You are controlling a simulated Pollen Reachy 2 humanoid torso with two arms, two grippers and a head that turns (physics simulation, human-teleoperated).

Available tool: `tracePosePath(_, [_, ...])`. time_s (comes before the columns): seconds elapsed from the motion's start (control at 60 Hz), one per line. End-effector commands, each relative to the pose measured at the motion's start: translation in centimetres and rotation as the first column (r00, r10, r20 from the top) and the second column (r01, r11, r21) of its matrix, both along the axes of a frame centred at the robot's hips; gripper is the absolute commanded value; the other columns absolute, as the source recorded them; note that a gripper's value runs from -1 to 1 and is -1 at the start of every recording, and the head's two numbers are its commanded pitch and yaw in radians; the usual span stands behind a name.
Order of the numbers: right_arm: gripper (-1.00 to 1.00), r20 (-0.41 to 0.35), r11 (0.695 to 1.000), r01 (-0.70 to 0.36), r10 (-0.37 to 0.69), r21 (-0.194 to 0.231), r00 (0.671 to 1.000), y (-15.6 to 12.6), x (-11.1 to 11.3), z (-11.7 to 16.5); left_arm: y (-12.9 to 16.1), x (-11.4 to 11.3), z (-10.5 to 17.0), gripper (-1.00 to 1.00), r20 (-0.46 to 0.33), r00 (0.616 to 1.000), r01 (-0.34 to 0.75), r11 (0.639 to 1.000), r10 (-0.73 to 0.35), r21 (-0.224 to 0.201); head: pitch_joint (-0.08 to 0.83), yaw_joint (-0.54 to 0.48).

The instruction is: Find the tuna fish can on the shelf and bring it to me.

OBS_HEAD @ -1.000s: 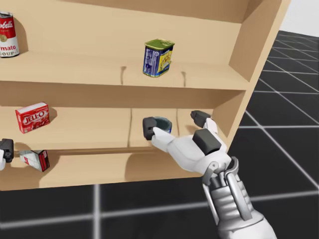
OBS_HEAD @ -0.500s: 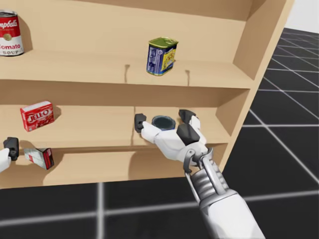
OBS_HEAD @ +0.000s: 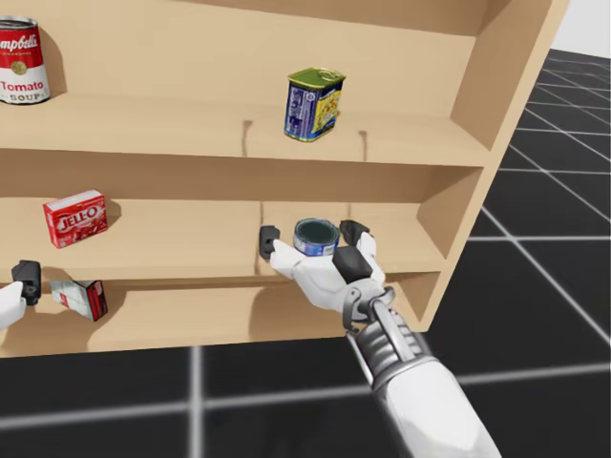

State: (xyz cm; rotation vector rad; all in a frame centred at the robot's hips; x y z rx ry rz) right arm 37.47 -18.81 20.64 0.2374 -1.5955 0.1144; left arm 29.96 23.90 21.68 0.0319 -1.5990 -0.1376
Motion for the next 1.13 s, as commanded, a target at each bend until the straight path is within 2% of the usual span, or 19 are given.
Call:
tracePosePath(0.017, [-1.00, -0.067, 0.999, -0.010, 0.013, 0.037, 0.998, 1.3, 0.0, -2.1, 0.0, -0.1, 0.0, -1.00, 0.001, 1.000, 0.000, 1.000, 0.000, 0.001, 0.442, -0.24])
tracePosePath(0.083, [-0.98, -0.076, 1.000, -0.010, 0.012, 0.029, 0.997, 1.3, 0.0, -2.2, 0.0, -0.1, 0.0, -1.00, 0.001, 1.000, 0.000, 1.000, 0.000, 0.001, 0.441, -0.24])
tracePosePath(0.1, [-0.91, -0.079, 1.000, -0.008, 0.009, 0.020, 0.997, 1.3, 0.0, -2.3, 0.0, -0.1, 0.0, -1.00, 0.001, 1.000, -0.001, 1.000, 0.001, 0.001, 0.441, -0.24])
tracePosePath(0.117, [-0.43, -0.078, 1.000, 0.015, -0.014, 0.018, 0.997, 1.2, 0.0, -2.3, 0.0, -0.1, 0.0, -1.00, 0.001, 1.000, -0.001, 1.000, 0.001, 0.001, 0.442, -0.24])
tracePosePath(0.133, [-0.43, -0.078, 1.000, 0.015, -0.014, 0.018, 0.997, 1.2, 0.0, -2.3, 0.0, -0.1, 0.0, -1.00, 0.001, 1.000, -0.001, 1.000, 0.001, 0.001, 0.442, -0.24])
tracePosePath(0.15, [0.76, -0.082, 0.999, 0.011, -0.008, 0.036, 0.997, 1.2, 0.0, -2.3, 0.0, -0.1, 0.0, -1.00, 0.000, 1.000, -0.001, 1.000, 0.001, 0.002, 0.442, -0.24])
tracePosePath(0.167, [0.97, -0.084, 0.999, 0.004, -0.002, 0.032, 0.996, 1.2, -0.1, -2.3, 0.0, -0.1, 0.0, -1.00, 0.000, 1.000, -0.002, 1.000, 0.002, 0.002, 0.443, -0.24])
tracePosePath(0.417, [1.00, -0.080, 0.999, 0.006, -0.003, 0.043, 0.997, 0.8, -0.4, -2.0, -0.2, -0.2, 0.0, -1.00, -0.001, 1.000, 0.000, 1.000, 0.000, 0.004, 0.443, -0.25])
tracePosePath(0.667, [1.00, 0.038, 0.998, 0.001, -0.003, 0.058, 0.999, 0.4, -0.7, 1.4, -0.2, -0.2, 0.1, -1.00, 0.002, 1.000, -0.004, 1.000, 0.004, 0.001, 0.438, -0.25])
tracePosePath(0.733, [1.00, 0.080, 0.998, -0.003, -0.002, 0.062, 0.997, 0.2, -1.8, 2.7, -0.2, -0.2, 0.1, -1.00, 0.002, 1.000, -0.004, 1.000, 0.004, 0.002, 0.435, -0.25])
tracePosePath(0.883, [1.00, 0.156, 0.999, -0.001, -0.005, 0.038, 0.988, 0.2, -4.4, 4.2, -0.2, -0.2, 0.1, -1.00, 0.001, 1.000, -0.003, 1.000, 0.003, 0.003, 0.433, -0.25])
tracePosePath(1.033, [1.00, 0.189, 1.000, -0.009, 0.009, -0.002, 0.982, 0.5, -7.7, 4.9, -0.3, -0.2, 0.1, -1.00, 0.000, 1.000, -0.002, 1.000, 0.002, 0.005, 0.429, -0.25])
tracePosePath(1.133, [1.00, 0.217, 0.999, 0.001, 0.009, -0.044, 0.976, 0.7, -10.1, 5.0, -0.3, -0.2, 0.0, -1.00, -0.001, 1.000, -0.003, 1.000, 0.003, 0.006, 0.433, -0.25])
